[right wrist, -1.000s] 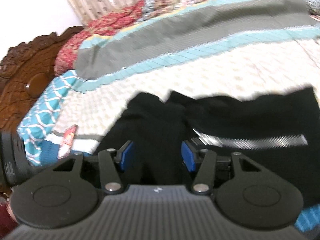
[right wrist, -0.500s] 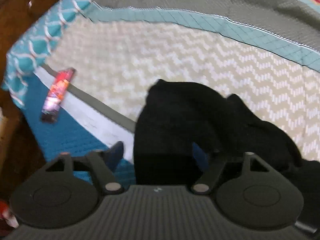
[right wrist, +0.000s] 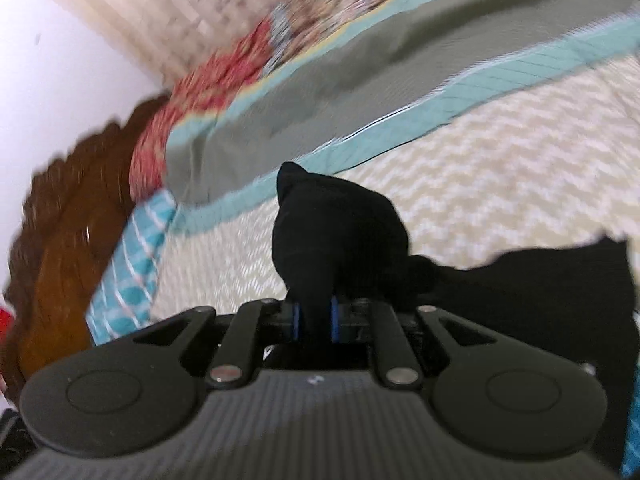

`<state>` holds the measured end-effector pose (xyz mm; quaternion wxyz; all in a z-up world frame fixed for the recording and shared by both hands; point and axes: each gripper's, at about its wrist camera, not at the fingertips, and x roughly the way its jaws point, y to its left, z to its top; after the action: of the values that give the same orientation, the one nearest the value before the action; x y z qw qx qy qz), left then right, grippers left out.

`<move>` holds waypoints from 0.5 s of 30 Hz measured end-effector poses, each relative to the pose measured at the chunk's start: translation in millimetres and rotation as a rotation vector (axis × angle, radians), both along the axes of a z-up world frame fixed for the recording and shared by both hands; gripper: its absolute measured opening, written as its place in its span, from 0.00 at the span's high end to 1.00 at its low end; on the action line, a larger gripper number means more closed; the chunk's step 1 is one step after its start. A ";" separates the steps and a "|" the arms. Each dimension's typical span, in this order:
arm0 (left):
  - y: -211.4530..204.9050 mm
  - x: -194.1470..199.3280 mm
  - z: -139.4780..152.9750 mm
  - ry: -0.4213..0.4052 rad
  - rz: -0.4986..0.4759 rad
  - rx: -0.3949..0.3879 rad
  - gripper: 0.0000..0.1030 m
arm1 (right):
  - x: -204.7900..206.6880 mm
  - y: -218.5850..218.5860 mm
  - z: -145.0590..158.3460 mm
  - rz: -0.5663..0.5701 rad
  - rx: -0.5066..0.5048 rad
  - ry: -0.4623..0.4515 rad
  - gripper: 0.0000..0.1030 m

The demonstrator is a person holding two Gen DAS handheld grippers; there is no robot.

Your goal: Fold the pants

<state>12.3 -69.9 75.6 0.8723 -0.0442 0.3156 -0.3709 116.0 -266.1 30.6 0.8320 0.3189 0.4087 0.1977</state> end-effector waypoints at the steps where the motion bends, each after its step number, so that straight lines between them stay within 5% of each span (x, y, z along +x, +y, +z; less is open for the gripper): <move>1: -4.7 2.4 -0.2 0.021 -0.027 -0.017 0.78 | -4.6 -10.2 -3.6 -0.025 0.017 0.003 0.85; 4: -11.4 2.8 0.3 0.056 -0.091 -0.071 0.72 | -19.9 -48.9 -14.2 -0.102 0.087 0.014 0.85; 8: -4.6 8.1 -1.9 0.069 -0.058 -0.074 0.67 | -34.2 -93.2 -29.8 -0.198 0.145 0.043 0.85; 13: -29.8 26.9 -25.6 0.142 -0.008 0.042 0.67 | -43.5 -131.8 -59.6 -0.326 0.158 0.113 0.84; 15: -49.4 37.2 -48.2 0.188 -0.007 0.130 0.67 | -45.8 -133.4 -73.9 -0.386 0.147 0.166 0.73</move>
<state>49.5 -119.3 27.4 0.8386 -0.0210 0.4194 -0.3471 70.2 -399.5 -43.3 0.7922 0.4664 0.3917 0.0371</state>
